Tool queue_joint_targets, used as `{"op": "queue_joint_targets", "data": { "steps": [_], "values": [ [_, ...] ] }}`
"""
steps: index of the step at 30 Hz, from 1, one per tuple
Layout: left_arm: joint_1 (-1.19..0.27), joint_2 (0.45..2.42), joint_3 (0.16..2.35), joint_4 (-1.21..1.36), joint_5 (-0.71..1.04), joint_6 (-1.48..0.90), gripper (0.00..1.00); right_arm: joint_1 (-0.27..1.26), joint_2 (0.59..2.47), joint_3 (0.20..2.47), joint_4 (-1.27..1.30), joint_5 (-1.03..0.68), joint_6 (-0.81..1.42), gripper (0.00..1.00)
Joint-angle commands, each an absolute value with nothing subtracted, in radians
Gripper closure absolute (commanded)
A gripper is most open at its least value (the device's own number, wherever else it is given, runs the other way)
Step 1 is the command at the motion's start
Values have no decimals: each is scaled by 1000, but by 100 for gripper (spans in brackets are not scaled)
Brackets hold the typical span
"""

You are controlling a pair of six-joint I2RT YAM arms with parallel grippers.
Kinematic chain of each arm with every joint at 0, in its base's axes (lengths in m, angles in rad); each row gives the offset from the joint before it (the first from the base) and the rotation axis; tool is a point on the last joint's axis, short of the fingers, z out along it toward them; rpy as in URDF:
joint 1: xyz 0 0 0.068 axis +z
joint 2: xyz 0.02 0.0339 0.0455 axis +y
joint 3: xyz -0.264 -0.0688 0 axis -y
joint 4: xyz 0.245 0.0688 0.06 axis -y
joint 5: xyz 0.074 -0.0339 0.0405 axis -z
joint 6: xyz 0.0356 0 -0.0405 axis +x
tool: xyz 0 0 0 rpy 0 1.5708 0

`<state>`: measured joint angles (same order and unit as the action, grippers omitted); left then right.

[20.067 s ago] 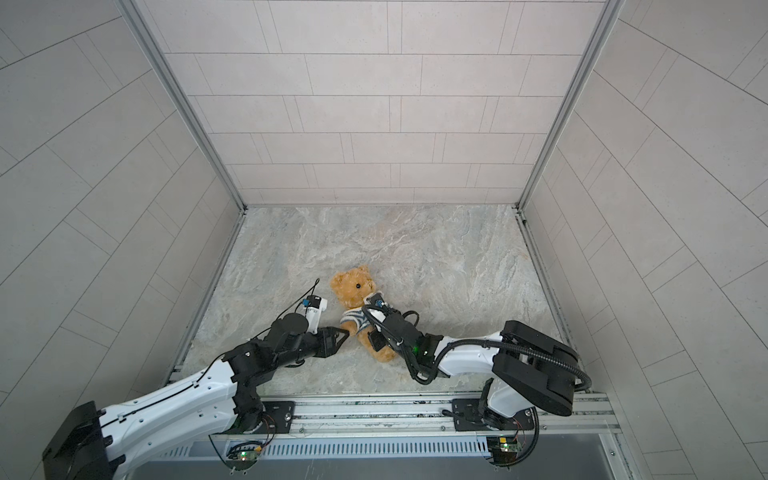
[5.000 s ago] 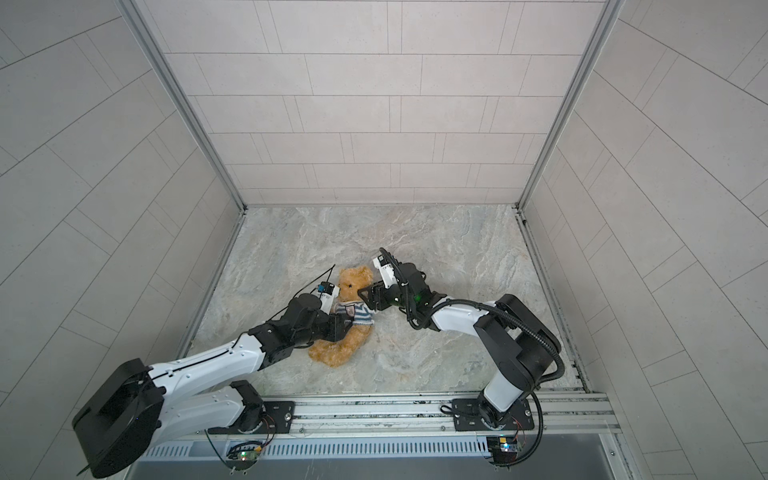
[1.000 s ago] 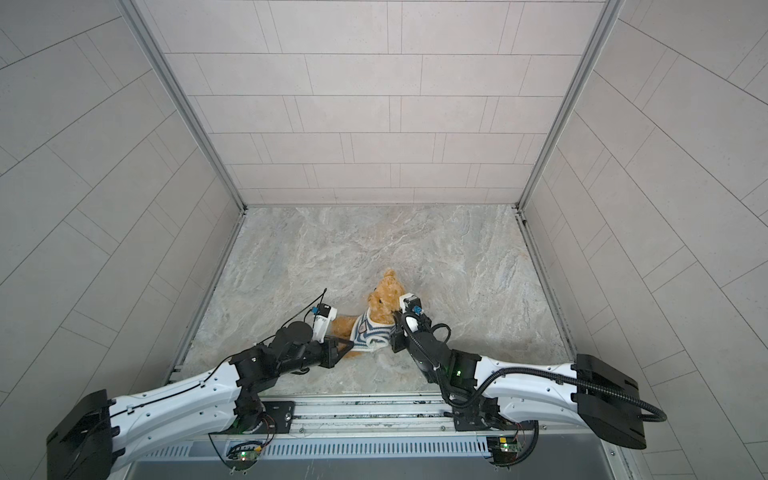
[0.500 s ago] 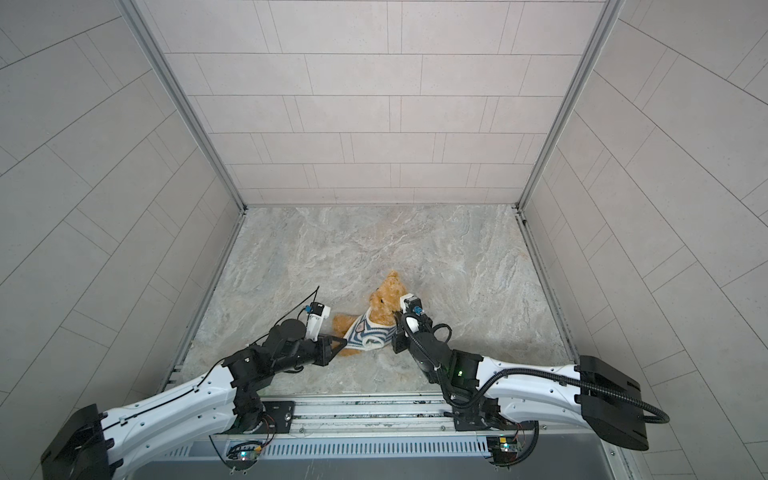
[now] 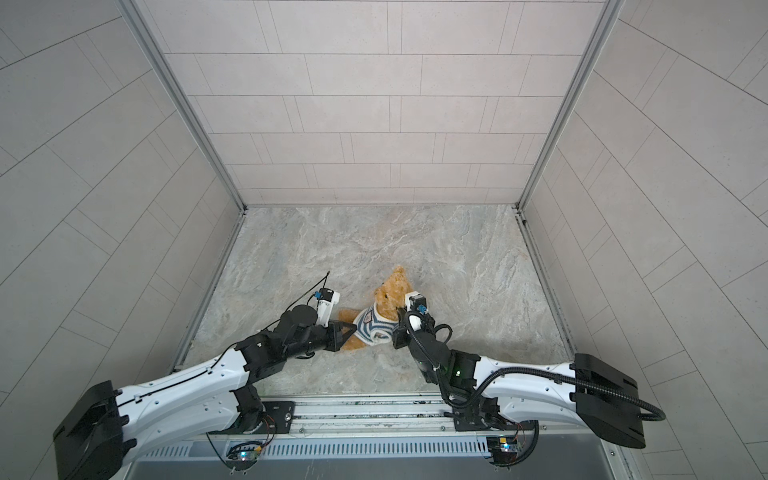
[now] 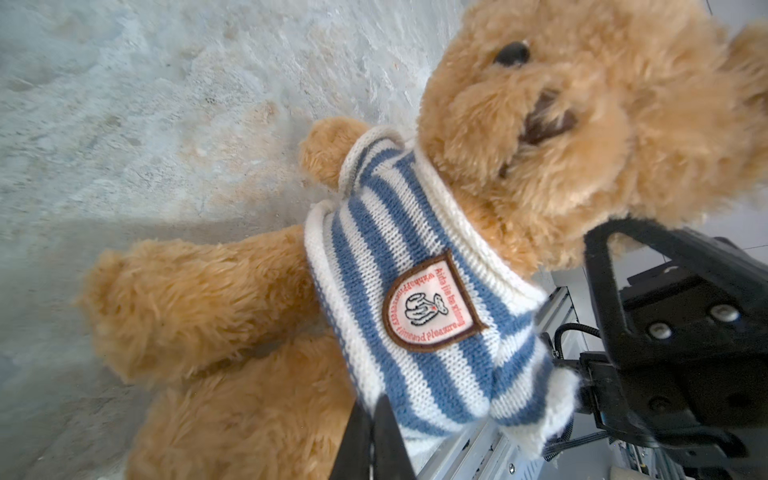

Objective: Dress the teddy bear

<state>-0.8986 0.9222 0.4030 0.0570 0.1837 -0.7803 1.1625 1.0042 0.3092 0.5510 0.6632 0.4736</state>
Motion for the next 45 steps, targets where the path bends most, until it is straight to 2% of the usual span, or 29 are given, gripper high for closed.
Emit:
{"op": "queue_joint_targets", "data": {
  "steps": [1, 8, 11, 13, 21, 27, 28, 30, 35, 38, 41, 45],
  "values": [
    [-955, 859, 376, 25, 100, -814, 82, 1169, 996, 292, 618, 713, 495, 100],
    [-1092, 772, 353, 0, 12, -918, 68, 1169, 1008, 304, 617, 718, 496, 100],
    [-1162, 791, 343, 37, -40, -954, 58, 1169, 1012, 299, 626, 728, 502, 100],
    [-1190, 847, 342, 107, -48, -968, 54, 1169, 1013, 304, 628, 731, 502, 100],
    [-1221, 1068, 390, 338, -102, -1038, 57, 1169, 999, 305, 615, 736, 503, 100],
    [-1226, 1179, 457, 376, -129, -1047, 58, 1169, 980, 293, 609, 741, 507, 100],
    [-1227, 1193, 461, 380, -137, -1054, 59, 1169, 977, 292, 609, 742, 508, 100],
    [-1227, 1221, 455, 407, -155, -1076, 70, 1169, 977, 290, 611, 743, 506, 100],
    [-1226, 1243, 448, 420, -168, -1095, 87, 1169, 974, 288, 609, 747, 502, 100],
    [-1223, 1219, 433, 388, -175, -1088, 94, 1169, 972, 289, 608, 748, 493, 100],
    [-1209, 1187, 417, 347, -156, -1070, 100, 1169, 969, 287, 607, 754, 489, 100],
    [-1162, 1140, 381, 305, -100, -1038, 100, 1169, 953, 281, 599, 754, 486, 100]
  ]
}}
